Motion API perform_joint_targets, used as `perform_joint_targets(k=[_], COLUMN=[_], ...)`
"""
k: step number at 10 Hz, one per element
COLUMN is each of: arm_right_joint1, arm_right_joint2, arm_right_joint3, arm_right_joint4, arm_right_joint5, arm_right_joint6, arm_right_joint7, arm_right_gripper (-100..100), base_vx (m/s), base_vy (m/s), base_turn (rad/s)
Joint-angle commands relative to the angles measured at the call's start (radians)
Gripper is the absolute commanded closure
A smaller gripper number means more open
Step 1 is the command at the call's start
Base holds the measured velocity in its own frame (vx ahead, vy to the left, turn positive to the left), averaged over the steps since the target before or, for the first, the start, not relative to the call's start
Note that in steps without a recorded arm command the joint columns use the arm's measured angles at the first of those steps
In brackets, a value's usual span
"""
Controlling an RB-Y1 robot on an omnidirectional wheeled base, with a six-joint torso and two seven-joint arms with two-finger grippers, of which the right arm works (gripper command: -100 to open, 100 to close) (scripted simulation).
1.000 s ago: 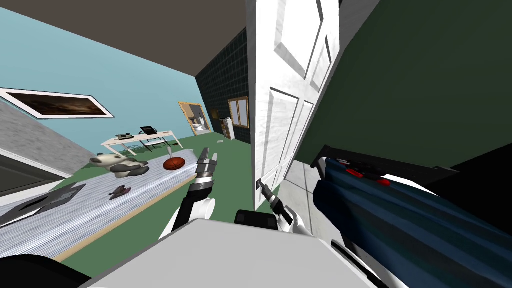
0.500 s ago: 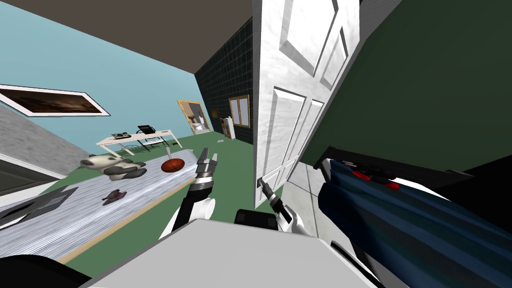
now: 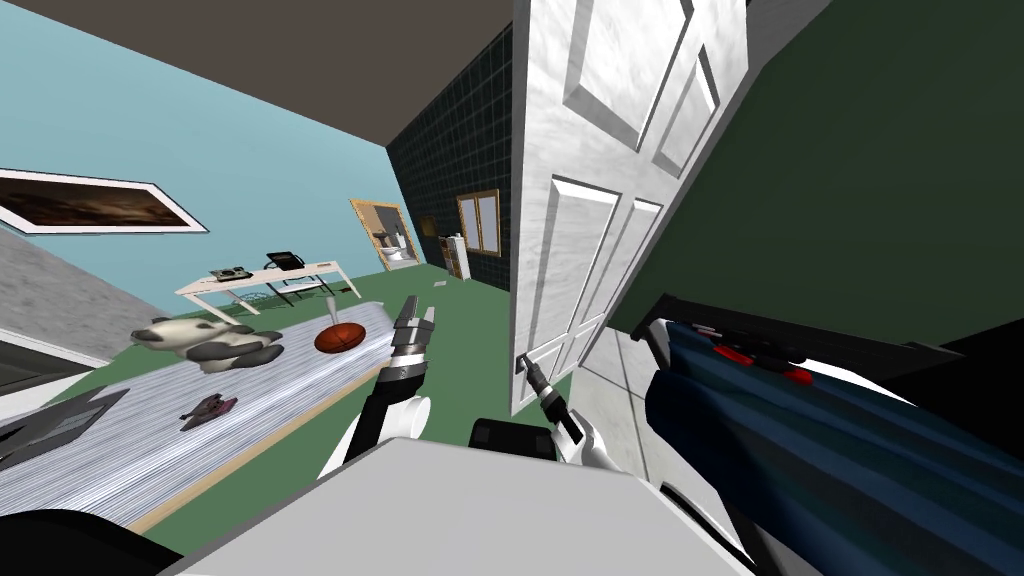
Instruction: Push the door open
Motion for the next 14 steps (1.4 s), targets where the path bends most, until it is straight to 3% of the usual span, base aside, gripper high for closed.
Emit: perform_joint_targets(k=[1, 14], arm_right_joint1=[-0.016, -0.023], arm_right_joint2=[0.006, 0.078], arm_right_joint3=[-0.036, -0.204], arm_right_joint4=[0.011, 0.070], arm_right_joint5=[-0.009, -0.034], arm_right_joint6=[-0.003, 0.024], arm_right_joint7=[0.010, 0.079], arm_right_gripper=[100, 100], base_vx=[0.082, 0.086], base_vy=[0.099, 0.114], base_turn=[-0.018, -0.025])
